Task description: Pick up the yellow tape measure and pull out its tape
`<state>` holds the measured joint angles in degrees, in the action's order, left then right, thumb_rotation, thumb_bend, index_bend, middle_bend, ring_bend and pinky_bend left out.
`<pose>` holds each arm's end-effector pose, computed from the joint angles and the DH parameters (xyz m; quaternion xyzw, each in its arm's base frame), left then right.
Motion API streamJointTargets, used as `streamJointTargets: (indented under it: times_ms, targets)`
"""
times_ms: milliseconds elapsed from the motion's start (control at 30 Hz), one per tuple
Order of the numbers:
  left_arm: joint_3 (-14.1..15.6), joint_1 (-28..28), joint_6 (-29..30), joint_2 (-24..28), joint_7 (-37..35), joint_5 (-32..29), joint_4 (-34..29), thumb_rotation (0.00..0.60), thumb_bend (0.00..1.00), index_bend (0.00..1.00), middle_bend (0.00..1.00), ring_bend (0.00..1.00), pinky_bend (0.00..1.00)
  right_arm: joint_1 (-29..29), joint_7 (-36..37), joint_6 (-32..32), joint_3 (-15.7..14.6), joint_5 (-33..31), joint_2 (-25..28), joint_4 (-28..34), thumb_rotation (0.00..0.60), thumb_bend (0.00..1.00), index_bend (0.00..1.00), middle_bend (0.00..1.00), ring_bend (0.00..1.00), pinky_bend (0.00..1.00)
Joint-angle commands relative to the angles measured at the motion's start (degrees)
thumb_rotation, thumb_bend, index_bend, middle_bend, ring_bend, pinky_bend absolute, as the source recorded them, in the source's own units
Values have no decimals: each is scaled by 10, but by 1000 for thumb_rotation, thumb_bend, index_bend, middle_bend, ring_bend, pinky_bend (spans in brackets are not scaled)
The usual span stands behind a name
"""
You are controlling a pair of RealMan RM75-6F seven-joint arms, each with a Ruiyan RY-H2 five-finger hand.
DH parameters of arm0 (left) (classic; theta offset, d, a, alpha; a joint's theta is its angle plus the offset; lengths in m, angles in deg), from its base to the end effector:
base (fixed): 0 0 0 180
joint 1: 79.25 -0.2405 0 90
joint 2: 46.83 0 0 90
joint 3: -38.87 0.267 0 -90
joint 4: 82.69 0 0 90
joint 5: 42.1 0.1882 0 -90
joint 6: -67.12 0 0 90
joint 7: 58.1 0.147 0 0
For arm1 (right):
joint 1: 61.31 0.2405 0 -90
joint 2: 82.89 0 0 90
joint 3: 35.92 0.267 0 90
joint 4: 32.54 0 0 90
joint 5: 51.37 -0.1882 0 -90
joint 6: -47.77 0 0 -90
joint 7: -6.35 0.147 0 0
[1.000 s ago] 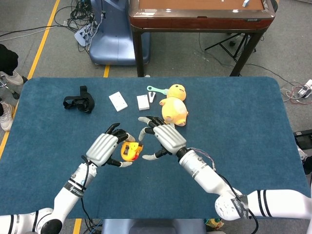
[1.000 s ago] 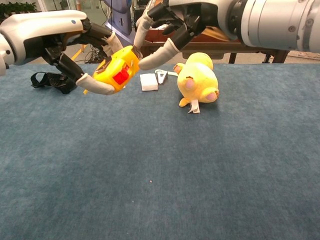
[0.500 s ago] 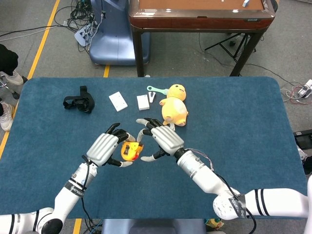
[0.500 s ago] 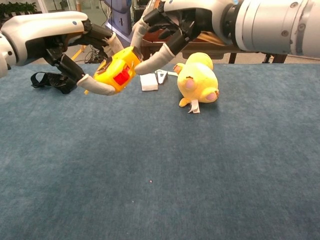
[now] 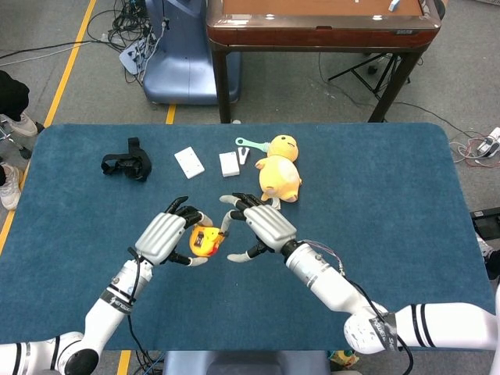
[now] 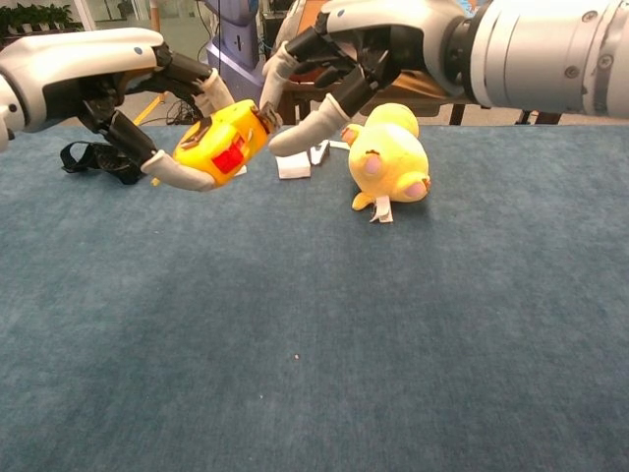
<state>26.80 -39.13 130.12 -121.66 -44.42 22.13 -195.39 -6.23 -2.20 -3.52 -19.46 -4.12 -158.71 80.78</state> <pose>-0.0996 0.3051 0.0795 -0.6855 -0.4399 -0.4795 0.3266 -0.0286 -0.3246 0.0516 0.7028 -0.5125 0.4480 0.2069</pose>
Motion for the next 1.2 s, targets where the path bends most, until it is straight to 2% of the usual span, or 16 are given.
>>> streamJointTargets:
  times_ms: [33, 267, 400, 700, 1200]
  targets:
    - [1, -1, 1, 0, -1, 1, 3, 600, 144, 503, 449, 221, 23, -1, 3, 0, -2, 2, 0, 1, 600, 209, 469, 116, 0, 0]
    - [2, -5, 2, 2, -10, 2, 14, 600, 144, 506, 449, 222, 24, -8, 12, -2, -5, 6, 6, 6, 600, 227, 514, 154, 0, 0]
    - [3, -7, 3, 4, -12, 4, 15, 600, 144, 507, 450, 222, 24, -10, 11, -6, -7, 7, 8, 4, 600, 289, 538, 171, 0, 0]
    - [4, -8, 5, 5, -10, 12, 14, 600, 144, 507, 451, 222, 23, -7, 4, -17, -5, -3, 3, -7, 600, 388, 543, 175, 0, 0]
    - [2, -8, 5, 3, -12, 12, 19, 600, 144, 507, 451, 222, 24, -8, -1, -24, -6, -10, -3, -15, 600, 458, 561, 192, 0, 0]
